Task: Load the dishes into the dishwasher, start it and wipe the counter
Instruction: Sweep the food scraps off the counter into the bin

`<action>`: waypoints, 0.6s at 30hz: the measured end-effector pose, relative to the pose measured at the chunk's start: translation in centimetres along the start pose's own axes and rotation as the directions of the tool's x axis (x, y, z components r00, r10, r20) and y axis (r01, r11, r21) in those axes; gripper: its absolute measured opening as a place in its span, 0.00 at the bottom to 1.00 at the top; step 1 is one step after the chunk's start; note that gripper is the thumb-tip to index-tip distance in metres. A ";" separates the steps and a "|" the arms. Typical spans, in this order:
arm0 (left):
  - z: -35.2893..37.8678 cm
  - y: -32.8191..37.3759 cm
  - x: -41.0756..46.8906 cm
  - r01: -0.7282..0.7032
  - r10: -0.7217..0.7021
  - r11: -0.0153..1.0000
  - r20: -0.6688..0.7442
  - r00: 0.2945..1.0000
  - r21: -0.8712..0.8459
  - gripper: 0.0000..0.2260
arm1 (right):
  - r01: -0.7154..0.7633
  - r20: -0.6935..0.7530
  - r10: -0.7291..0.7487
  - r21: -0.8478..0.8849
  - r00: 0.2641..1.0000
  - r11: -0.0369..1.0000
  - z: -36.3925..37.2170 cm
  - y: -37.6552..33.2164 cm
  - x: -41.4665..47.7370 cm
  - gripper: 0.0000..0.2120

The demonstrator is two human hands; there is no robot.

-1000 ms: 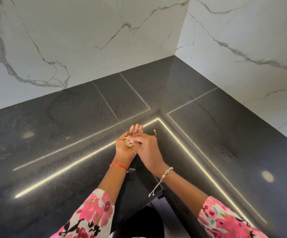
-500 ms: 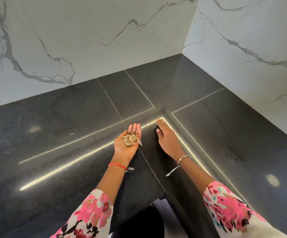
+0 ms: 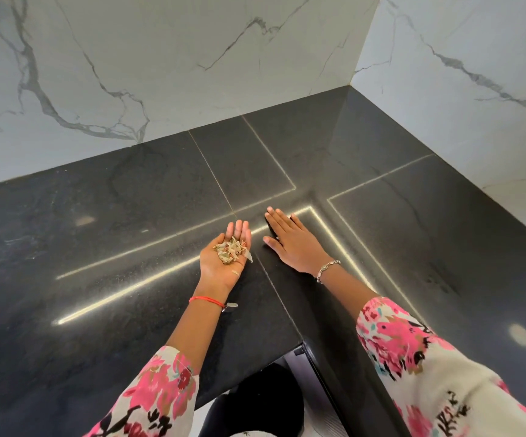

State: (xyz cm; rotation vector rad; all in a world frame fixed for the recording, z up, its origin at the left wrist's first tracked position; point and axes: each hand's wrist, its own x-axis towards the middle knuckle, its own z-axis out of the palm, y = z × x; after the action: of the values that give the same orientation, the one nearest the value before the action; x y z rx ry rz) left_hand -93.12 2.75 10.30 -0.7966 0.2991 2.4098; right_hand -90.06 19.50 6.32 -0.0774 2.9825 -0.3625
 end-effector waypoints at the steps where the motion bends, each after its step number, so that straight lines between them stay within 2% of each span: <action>1: -0.3 -0.1 -0.2 -0.003 0.003 1.000 0.001 1.000 0.004 0.15 | 0.037 -0.007 -0.038 -0.018 0.999 0.999 0.2 -0.2 -0.6 0.30; 5: -1.4 -0.8 -1.4 0.000 -0.001 0.999 0.003 1.000 0.032 0.15 | 0.155 0.004 -0.155 -0.048 0.988 0.987 1.0 -0.9 -3.6 0.30; 9: -2.6 -2.0 -2.8 0.014 -0.013 0.998 -0.024 1.000 0.065 0.15 | 0.220 0.029 -0.219 -0.006 0.975 0.976 1.6 -1.2 -6.9 0.29; 18: -6.2 -6.1 -7.5 0.020 -0.016 0.997 -0.044 0.999 0.080 0.14 | 0.236 0.020 -0.237 0.058 0.971 0.970 3.3 -1.5 -14.3 0.32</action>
State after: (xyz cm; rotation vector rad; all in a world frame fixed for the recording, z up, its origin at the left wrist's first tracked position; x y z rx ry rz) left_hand -81.69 1.91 9.68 -0.8130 0.4021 2.3501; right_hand -75.36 18.20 5.37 -0.4316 2.9391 -0.4653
